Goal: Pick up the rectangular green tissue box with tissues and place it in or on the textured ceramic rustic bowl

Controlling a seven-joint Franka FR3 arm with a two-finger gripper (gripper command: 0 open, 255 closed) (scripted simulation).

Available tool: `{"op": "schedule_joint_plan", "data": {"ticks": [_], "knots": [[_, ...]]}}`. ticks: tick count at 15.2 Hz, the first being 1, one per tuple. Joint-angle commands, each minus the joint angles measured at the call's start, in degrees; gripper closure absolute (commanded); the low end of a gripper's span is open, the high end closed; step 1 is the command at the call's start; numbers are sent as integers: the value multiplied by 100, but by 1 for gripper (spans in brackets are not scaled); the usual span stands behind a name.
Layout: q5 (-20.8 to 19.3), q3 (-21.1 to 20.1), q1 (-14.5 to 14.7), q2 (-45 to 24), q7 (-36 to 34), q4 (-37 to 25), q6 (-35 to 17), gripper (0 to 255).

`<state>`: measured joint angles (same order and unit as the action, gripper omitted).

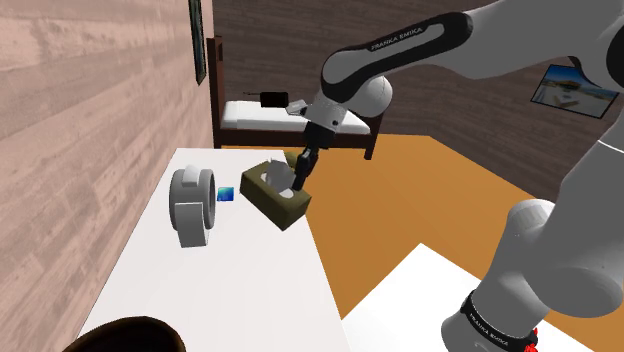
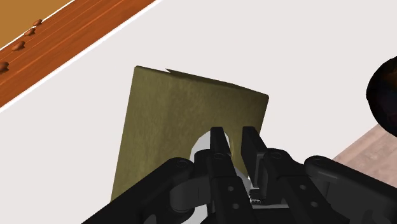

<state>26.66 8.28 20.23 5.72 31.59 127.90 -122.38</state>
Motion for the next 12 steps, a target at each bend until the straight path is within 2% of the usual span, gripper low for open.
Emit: {"op": "schedule_joint_plan", "data": {"ticks": [1, 12], "knots": [[-52, 0, -7, 63, -77, -82, 131, 255], [-275, 5, -41, 334, -451, -629, 875, 255]]}}
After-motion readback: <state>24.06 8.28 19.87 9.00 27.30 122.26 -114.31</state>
